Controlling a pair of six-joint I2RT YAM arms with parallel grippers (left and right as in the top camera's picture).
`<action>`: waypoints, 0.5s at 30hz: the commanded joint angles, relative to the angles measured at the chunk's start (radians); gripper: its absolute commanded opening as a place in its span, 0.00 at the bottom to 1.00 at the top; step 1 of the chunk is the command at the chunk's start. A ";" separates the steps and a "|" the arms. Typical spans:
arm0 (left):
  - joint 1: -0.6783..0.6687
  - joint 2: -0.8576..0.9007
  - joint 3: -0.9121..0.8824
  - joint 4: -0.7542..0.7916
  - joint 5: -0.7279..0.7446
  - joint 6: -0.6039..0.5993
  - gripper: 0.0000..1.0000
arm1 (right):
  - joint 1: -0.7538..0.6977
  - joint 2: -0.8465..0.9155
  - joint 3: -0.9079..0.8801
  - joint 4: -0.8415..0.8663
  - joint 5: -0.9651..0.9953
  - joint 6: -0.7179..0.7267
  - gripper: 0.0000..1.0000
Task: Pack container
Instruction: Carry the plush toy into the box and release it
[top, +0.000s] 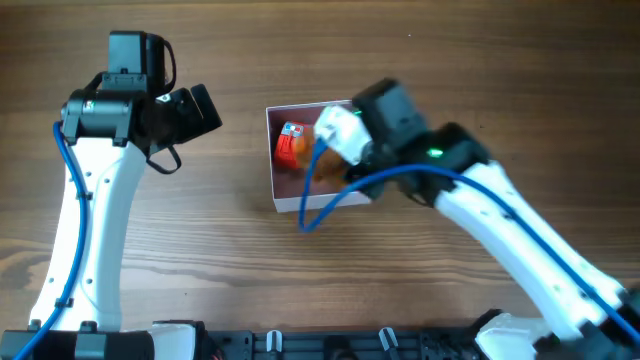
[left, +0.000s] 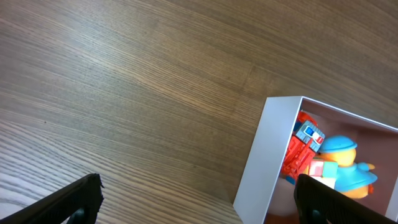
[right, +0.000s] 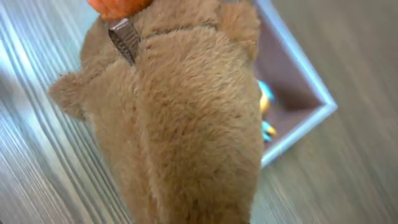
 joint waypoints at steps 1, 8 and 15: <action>0.002 -0.003 -0.004 -0.005 0.016 0.016 1.00 | 0.028 0.121 0.010 0.011 -0.004 -0.074 0.04; 0.002 -0.003 -0.004 -0.005 0.016 0.016 1.00 | 0.028 0.286 0.010 0.051 -0.003 -0.075 0.04; 0.002 -0.003 -0.004 -0.008 0.016 0.016 1.00 | 0.028 0.297 0.010 0.108 0.090 -0.102 0.04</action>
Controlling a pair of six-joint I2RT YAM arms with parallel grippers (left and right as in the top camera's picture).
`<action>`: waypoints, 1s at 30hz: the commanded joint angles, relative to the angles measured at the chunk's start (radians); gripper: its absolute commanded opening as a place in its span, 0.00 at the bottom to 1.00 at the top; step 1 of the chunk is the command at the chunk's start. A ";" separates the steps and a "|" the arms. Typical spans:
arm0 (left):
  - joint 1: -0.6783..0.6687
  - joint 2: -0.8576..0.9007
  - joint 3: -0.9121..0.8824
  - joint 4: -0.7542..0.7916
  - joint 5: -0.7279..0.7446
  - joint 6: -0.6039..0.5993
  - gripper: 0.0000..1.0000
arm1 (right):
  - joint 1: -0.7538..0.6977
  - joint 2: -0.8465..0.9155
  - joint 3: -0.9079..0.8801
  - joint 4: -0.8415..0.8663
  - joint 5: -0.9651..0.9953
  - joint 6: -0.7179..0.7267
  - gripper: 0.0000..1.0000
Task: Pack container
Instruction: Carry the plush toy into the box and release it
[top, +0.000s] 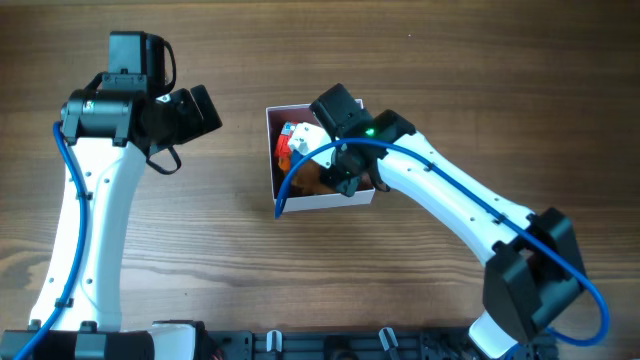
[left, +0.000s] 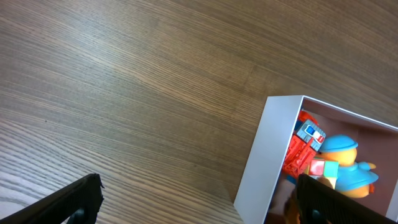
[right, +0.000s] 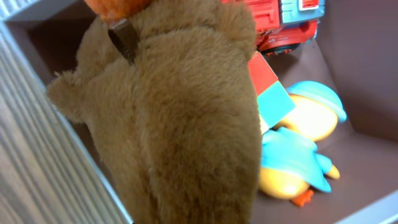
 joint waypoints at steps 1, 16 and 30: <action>0.002 -0.003 -0.004 -0.005 0.015 0.016 1.00 | 0.002 0.008 0.000 0.021 0.105 -0.030 0.04; 0.002 -0.003 -0.004 -0.010 0.015 0.016 1.00 | 0.002 0.010 -0.075 -0.007 -0.037 -0.085 0.50; 0.002 -0.003 -0.004 -0.007 0.015 0.016 1.00 | 0.002 -0.196 -0.034 0.001 0.026 -0.003 0.93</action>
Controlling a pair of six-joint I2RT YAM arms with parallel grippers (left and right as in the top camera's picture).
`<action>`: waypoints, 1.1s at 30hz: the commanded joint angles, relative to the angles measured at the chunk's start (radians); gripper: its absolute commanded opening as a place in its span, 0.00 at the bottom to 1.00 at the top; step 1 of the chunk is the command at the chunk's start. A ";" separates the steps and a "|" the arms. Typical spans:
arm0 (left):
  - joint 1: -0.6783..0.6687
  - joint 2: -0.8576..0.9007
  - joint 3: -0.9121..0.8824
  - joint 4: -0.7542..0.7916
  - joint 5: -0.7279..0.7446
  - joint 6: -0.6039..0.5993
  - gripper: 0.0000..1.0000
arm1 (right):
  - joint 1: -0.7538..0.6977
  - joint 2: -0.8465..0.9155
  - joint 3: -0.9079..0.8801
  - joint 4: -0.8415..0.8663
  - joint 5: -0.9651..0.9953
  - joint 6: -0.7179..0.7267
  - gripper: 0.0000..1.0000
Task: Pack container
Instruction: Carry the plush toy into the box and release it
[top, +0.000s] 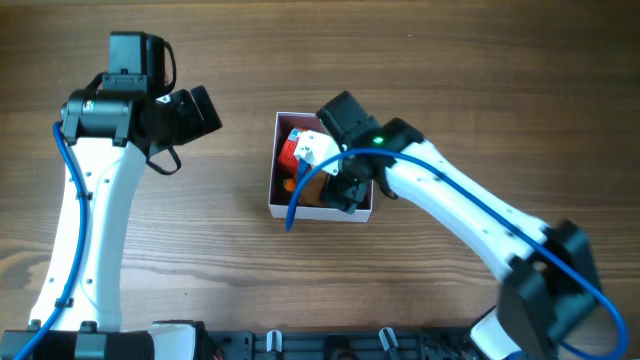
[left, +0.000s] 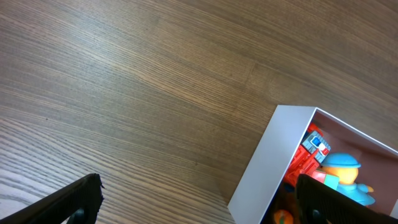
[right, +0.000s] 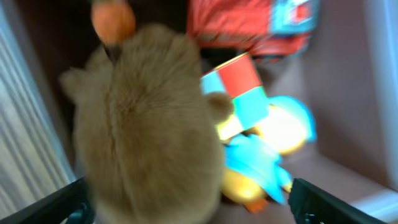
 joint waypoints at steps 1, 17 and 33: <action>0.002 -0.003 -0.004 0.000 0.015 0.016 1.00 | 0.004 -0.135 0.033 0.001 0.006 0.064 0.90; 0.002 -0.003 -0.004 -0.001 0.015 0.016 1.00 | 0.063 -0.056 -0.048 -0.070 -0.175 0.127 0.04; 0.002 -0.003 -0.004 -0.008 0.015 0.016 1.00 | 0.062 0.079 -0.002 -0.006 -0.050 0.203 0.04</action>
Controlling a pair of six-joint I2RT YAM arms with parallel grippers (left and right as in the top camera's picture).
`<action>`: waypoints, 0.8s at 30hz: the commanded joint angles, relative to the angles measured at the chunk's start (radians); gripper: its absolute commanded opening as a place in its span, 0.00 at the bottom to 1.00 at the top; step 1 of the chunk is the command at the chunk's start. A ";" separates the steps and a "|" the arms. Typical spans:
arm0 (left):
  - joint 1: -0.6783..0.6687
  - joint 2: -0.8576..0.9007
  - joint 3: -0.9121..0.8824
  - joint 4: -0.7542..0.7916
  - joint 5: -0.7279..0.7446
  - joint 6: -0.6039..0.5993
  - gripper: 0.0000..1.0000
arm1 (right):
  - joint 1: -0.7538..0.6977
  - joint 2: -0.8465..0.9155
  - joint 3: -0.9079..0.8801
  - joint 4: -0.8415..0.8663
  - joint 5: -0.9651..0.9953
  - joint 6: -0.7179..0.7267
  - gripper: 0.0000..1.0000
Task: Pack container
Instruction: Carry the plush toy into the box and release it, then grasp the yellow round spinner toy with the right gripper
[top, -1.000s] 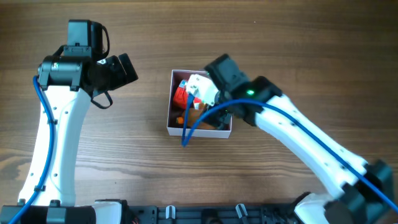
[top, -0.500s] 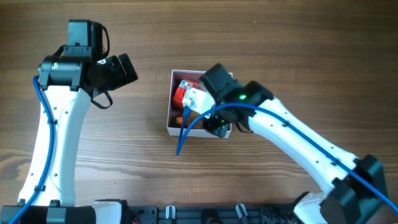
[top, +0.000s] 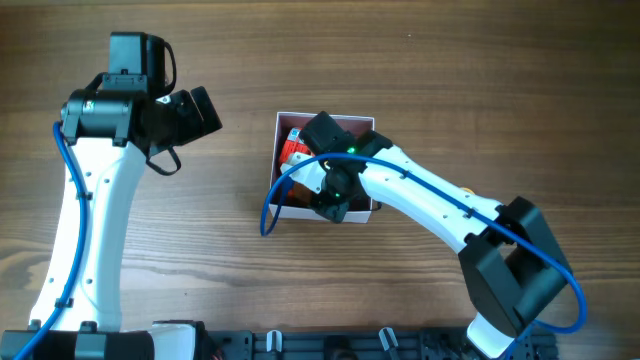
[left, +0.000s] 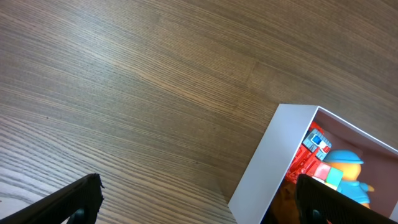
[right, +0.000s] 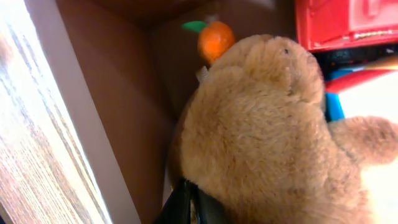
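A white box (top: 284, 214) stands mid-table with a brown plush bear (right: 261, 130) lying in it; the bear carries a small orange carrot (right: 214, 41). Beside the bear are a red toy (right: 348, 22), a coloured cube and a blue-and-yellow duck (left: 348, 165). My right gripper (right: 189, 200) is down inside the box, fingers together at the bear's lower edge, close to the box wall (right: 59, 118). From overhead its wrist (top: 335, 185) covers most of the box. My left gripper (left: 198, 194) hangs open over bare wood left of the box, holding nothing.
Wood-grain table (top: 200, 260) all around the box. The left arm (top: 95, 190) stands at the far left. A blue cable (top: 268, 205) of the right arm loops past the box's left side. A dark rail runs along the near table edge.
My right gripper was open above the bear in the box; now its fingers are together, lower and pressed against the bear near the box wall. The left arm has not moved.
My right gripper first held the bear by the box's near edge, then over the box's inside. Then it was open with the bear lying in the box, which had shifted slightly. Now it is shut, down against the bear.
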 joint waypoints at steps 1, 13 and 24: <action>0.002 -0.003 -0.004 -0.003 0.015 0.016 1.00 | 0.001 -0.081 0.036 -0.026 0.114 0.030 0.04; 0.002 -0.003 -0.004 -0.003 0.015 0.016 1.00 | -0.282 -0.597 0.055 -0.041 0.393 0.465 1.00; 0.002 -0.003 -0.004 -0.002 0.015 0.016 1.00 | -0.709 -0.266 -0.251 -0.062 0.280 0.763 1.00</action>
